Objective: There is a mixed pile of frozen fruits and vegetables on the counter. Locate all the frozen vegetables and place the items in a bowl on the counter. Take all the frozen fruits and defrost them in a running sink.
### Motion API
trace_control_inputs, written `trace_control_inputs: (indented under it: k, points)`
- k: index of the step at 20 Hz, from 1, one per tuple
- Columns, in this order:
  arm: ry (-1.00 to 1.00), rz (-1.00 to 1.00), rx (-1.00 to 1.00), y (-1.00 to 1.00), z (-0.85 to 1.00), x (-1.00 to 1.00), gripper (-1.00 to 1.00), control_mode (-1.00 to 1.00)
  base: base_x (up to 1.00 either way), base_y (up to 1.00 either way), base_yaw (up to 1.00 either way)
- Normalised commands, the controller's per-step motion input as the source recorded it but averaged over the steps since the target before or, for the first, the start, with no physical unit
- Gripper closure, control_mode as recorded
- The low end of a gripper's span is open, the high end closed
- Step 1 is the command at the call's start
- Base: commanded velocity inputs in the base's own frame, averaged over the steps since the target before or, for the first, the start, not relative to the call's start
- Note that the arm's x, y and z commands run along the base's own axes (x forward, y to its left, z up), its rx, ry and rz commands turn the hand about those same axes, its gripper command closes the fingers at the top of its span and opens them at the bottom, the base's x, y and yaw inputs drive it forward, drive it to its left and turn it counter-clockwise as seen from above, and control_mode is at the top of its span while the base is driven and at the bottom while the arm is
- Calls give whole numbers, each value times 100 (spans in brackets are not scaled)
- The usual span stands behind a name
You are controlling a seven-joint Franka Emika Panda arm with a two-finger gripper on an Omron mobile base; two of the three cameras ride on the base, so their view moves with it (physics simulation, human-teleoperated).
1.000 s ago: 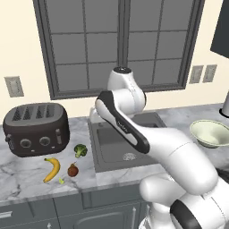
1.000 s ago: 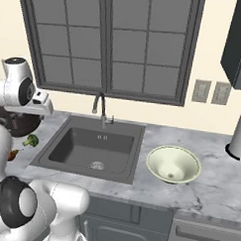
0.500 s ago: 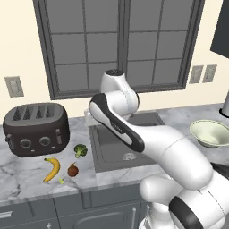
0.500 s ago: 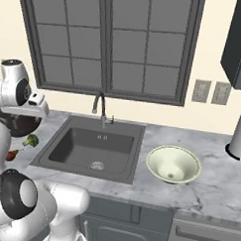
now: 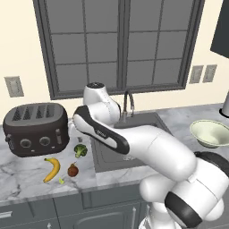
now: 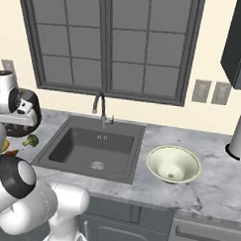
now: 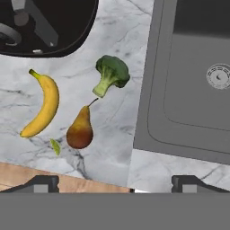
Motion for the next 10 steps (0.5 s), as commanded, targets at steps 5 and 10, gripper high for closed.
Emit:
trace_control_inputs:
  k: [5, 10]
  points:
    - [0, 4, 0, 12, -36, 0, -100, -100, 0, 0, 0]
    - [0, 9, 0, 1, -42, 6, -100, -100, 0, 0, 0]
